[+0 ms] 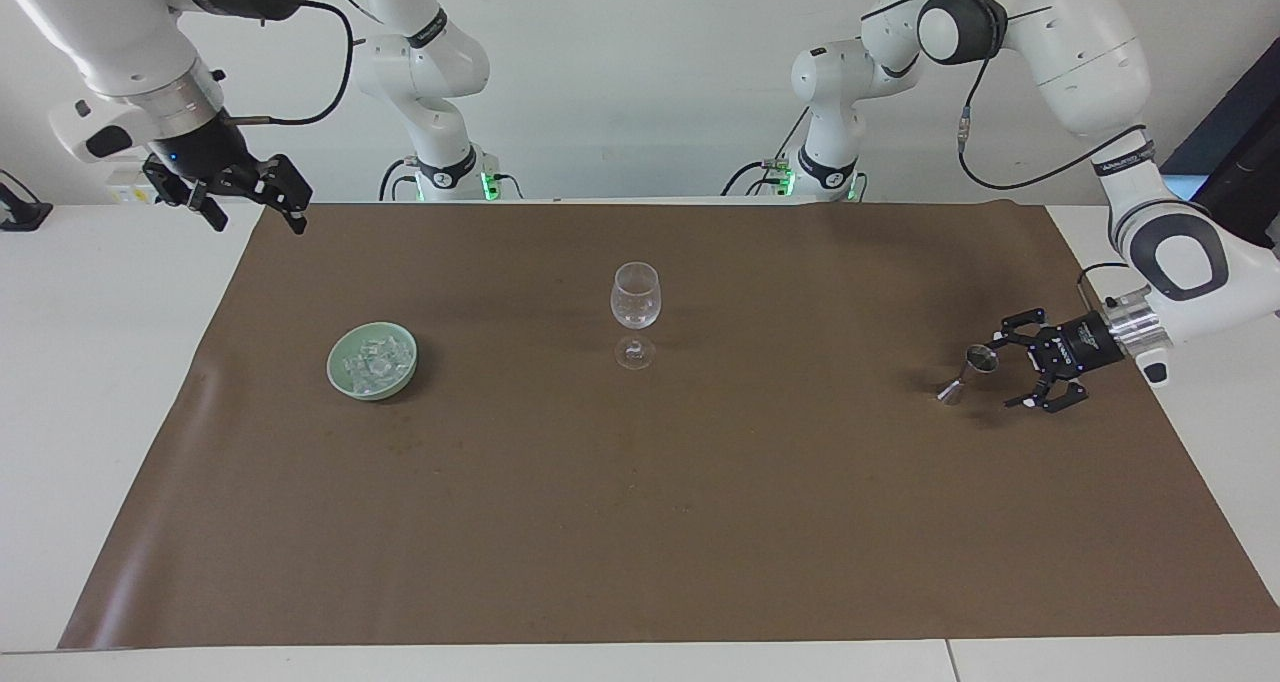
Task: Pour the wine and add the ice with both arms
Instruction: 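Reach the left gripper to the silver cup and close on it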
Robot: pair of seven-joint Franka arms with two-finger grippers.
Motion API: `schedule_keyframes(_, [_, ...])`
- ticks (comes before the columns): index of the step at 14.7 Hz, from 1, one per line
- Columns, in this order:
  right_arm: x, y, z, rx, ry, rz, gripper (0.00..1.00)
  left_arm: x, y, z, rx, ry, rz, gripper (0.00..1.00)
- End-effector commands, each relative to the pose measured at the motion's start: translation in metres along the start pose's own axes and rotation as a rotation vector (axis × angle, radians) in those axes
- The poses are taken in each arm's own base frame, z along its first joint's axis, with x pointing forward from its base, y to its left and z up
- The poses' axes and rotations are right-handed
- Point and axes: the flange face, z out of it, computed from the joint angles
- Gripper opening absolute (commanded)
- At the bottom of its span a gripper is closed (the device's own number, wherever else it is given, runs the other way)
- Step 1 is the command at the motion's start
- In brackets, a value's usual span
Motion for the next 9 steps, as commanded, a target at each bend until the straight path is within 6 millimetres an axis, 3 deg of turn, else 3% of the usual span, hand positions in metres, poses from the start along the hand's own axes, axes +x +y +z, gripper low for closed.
schedule_keyframes(1, [-0.006,0.001,-0.001,0.019,0.006,-0.01,1.0,0.0,-0.024,0.004,-0.074,-0.075,-0.038,1.0])
schedule_keyframes(9, [-0.006,0.001,-0.001,0.019,0.006,-0.01,1.0,0.024,-0.059,0.03,-0.228,-0.166,-0.092,1.0])
